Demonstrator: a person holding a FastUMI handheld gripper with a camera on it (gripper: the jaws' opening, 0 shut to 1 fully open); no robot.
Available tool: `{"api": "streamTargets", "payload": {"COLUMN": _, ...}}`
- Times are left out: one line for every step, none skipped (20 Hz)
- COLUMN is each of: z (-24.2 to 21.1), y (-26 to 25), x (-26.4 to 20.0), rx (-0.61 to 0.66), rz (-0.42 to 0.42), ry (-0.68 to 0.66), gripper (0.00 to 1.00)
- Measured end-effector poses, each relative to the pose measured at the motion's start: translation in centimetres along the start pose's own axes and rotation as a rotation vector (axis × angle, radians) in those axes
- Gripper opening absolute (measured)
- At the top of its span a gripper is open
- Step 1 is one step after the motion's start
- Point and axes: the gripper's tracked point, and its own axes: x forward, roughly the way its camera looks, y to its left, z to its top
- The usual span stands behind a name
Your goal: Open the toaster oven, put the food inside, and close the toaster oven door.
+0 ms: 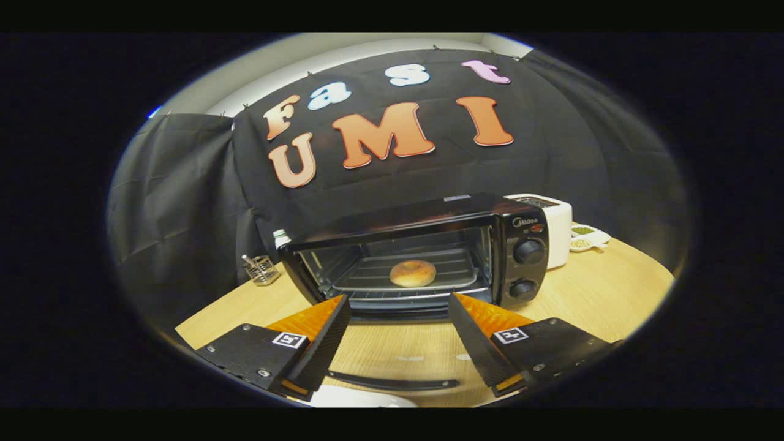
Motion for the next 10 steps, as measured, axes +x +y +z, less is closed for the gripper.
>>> {"api": "streamTargets", "payload": {"z": -0.5, "y": -0.1, "x": -0.5, "rx": -0.008, "rz": 0.009, "ry": 0.008, "gripper": 0.95}}
{"api": "streamTargets", "payload": {"z": -1.2, "y": -0.2, "x": -1.1, "rx": -0.012, "rz": 0.008, "ry": 0.022, "gripper": 0.95}}
{"api": "streamTargets", "payload": {"z": -2.0, "y": -0.7, "x": -1.5, "rx": -0.013, "rz": 0.001, "ry": 0.043, "gripper": 0.95}}
{"api": "streamTargets", "payload": {"z": -2.8, "y": -1.0, "x": -2.2, "rx": -0.015, "rz": -0.002, "ry": 0.060, "gripper": 0.95}}
{"api": "streamTargets", "payload": {"z": -3.3, "y": -1.1, "x": -2.8, "rx": -0.020, "rz": -0.002, "ry": 0.066, "gripper": 0.95}}
{"api": "streamTargets", "payload": {"z": -3.7, "y": -1.2, "x": -3.4, "rx": -0.032, "rz": -0.004, "ry": 0.070, "gripper": 0.95}}
{"api": "streamTargets", "payload": {"z": -4.0, "y": -1.2, "x": -4.1, "rx": -0.048, "rz": -0.003, "ry": 0.073, "gripper": 0.95}}
{"api": "streamTargets", "payload": {"z": -4.5, "y": -1.3, "x": -4.8, "rx": -0.056, "rz": -0.003, "ry": 0.076, "gripper": 0.95}}
{"api": "streamTargets", "payload": {"z": -5.2, "y": -1.2, "x": -5.5, "rx": -0.053, "rz": 0.003, "ry": 0.094, "gripper": 0.95}}
{"api": "streamTargets", "payload": {"z": -6.2, "y": -1.0, "x": -6.2, "rx": -0.043, "rz": 0.014, "ry": 0.122, "gripper": 0.95}}
